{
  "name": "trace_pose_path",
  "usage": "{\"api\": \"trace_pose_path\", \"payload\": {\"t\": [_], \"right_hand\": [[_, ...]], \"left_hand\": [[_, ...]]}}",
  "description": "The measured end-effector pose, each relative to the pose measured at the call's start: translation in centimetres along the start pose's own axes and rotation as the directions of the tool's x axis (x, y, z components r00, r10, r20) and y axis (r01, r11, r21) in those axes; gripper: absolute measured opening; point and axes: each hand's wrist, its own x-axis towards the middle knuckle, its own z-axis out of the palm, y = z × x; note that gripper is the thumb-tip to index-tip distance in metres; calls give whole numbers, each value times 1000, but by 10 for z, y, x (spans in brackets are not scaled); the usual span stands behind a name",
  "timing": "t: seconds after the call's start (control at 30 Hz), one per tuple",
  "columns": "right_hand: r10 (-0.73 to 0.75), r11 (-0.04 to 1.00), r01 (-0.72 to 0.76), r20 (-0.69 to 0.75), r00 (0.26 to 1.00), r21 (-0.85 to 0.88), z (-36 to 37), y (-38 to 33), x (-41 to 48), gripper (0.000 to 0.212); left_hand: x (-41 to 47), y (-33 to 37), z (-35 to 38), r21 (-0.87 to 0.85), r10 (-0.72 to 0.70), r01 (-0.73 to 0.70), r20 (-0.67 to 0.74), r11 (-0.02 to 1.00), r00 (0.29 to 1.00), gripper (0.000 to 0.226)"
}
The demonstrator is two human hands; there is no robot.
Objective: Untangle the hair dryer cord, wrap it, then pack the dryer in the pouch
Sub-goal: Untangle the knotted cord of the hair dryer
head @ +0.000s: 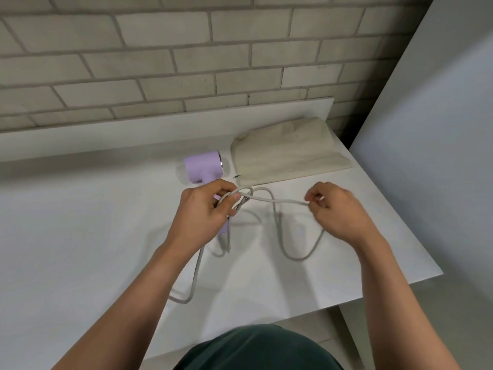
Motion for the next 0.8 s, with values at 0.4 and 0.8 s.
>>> {"api": "trace_pose_path", "payload": {"t": [0.4, 0.8], "right_hand": [[-307, 917, 306, -35, 951, 255, 37, -61, -6, 15], [71, 872, 218, -555, 829, 437, -38, -30, -5, 9]], "left_hand": [[-3, 9, -1, 17, 18, -21, 183, 1000, 983, 11], [2, -23, -11, -89, 3, 20, 257, 996, 966, 17]]}}
